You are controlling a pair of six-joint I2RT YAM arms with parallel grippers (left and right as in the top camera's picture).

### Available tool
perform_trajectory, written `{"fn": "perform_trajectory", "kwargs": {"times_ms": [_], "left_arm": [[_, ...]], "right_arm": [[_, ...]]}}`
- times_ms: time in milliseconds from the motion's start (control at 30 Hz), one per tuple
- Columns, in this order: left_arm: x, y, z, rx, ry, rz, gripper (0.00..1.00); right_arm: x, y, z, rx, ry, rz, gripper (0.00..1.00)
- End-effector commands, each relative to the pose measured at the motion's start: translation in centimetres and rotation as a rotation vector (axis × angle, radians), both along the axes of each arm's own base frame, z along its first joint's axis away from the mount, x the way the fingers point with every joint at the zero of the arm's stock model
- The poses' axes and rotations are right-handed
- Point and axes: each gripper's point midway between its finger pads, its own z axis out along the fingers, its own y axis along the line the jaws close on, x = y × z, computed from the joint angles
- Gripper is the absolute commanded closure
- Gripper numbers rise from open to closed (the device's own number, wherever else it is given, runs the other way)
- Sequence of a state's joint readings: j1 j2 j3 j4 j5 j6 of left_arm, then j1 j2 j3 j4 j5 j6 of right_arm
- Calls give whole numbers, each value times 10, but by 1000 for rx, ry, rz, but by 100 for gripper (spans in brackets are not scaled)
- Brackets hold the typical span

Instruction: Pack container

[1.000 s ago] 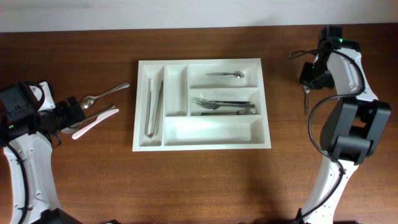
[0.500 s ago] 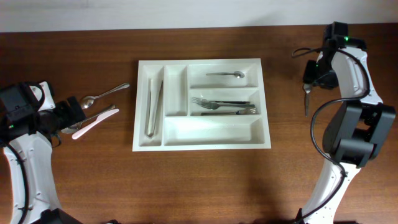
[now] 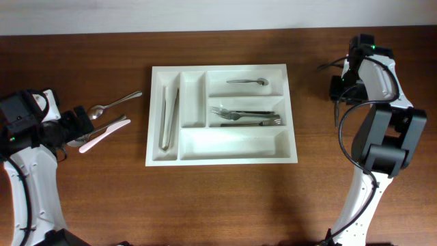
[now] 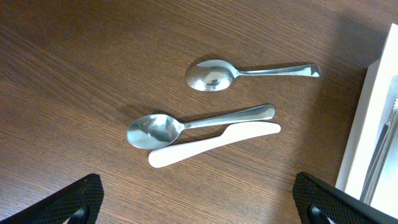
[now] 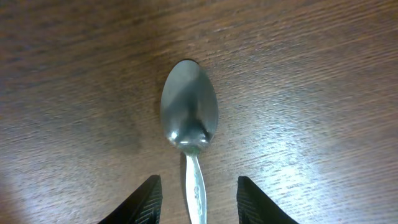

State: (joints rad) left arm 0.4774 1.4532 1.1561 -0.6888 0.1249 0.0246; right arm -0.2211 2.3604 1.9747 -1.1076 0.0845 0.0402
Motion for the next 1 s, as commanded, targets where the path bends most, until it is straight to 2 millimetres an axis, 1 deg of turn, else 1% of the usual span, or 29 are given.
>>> {"fn": "perform_trajectory", "kwargs": {"times_ms": [0, 167, 267, 300, 367, 433, 633, 733, 833, 967], "left_arm": [[4, 0, 5, -12, -20, 2, 1], [4, 0, 5, -12, -20, 2, 1], [4, 0, 5, -12, -20, 2, 1], [4, 0, 5, -12, -20, 2, 1], [4, 0, 5, -12, -20, 2, 1], [4, 0, 5, -12, -20, 2, 1], [4, 0, 5, -12, -20, 2, 1], [4, 0, 5, -12, -20, 2, 1], [4, 0, 5, -12, -20, 2, 1], [4, 0, 5, -12, -20, 2, 1]], "right_arm": [[-2, 1, -15, 16, 29, 9, 61], [-2, 3, -22, 29, 36, 32, 66], [-4, 4, -30, 37, 55, 35, 69], [-5, 4, -33, 38, 60, 35, 73], [-6, 4, -36, 39, 67, 35, 86], [-6, 4, -37, 40, 68, 34, 96], [-7, 4, -37, 40, 71, 34, 96], [-5, 4, -34, 39, 64, 34, 96], [0, 4, -24, 37, 41, 34, 96], [9, 2, -7, 26, -5, 32, 96]]}}
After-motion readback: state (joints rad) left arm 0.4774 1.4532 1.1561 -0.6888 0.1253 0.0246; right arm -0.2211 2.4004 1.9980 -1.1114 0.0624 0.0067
